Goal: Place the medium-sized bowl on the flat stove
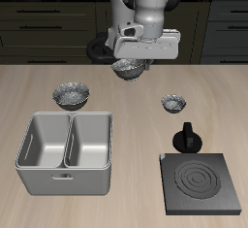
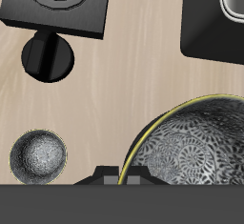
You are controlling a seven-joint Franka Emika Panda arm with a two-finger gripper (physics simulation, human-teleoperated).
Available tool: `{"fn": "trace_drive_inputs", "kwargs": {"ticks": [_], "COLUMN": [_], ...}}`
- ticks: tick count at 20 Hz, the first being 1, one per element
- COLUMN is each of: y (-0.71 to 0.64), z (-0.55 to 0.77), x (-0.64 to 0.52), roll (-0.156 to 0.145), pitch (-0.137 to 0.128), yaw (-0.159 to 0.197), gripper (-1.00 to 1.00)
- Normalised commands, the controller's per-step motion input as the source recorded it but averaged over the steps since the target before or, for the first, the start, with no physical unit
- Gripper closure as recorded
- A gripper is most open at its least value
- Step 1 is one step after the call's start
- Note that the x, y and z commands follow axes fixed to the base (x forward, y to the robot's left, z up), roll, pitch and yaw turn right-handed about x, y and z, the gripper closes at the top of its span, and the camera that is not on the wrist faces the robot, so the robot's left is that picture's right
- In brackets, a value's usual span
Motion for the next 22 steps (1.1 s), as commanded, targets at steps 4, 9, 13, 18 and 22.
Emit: {"fn": "trace_drive_inputs", "kwargs": {"ticks": [4, 9, 13, 18, 22], "y": [0.15, 0.27, 0.18, 0.21, 0.25], "z": [0.12, 0.2, 0.09, 0.07, 0.17], "x": [0.32, 0.53, 0.5, 0.43, 0.4], "roll": [-0.016, -0.029, -0.043, -0.011, 0.068], "pitch": [0.0, 0.017, 0.054, 0.015, 0.008], "yaw": [0.001, 0.003, -0.024, 0.011, -0.015], "gripper": [1.0, 1.0, 1.0, 1.0, 1.0]}}
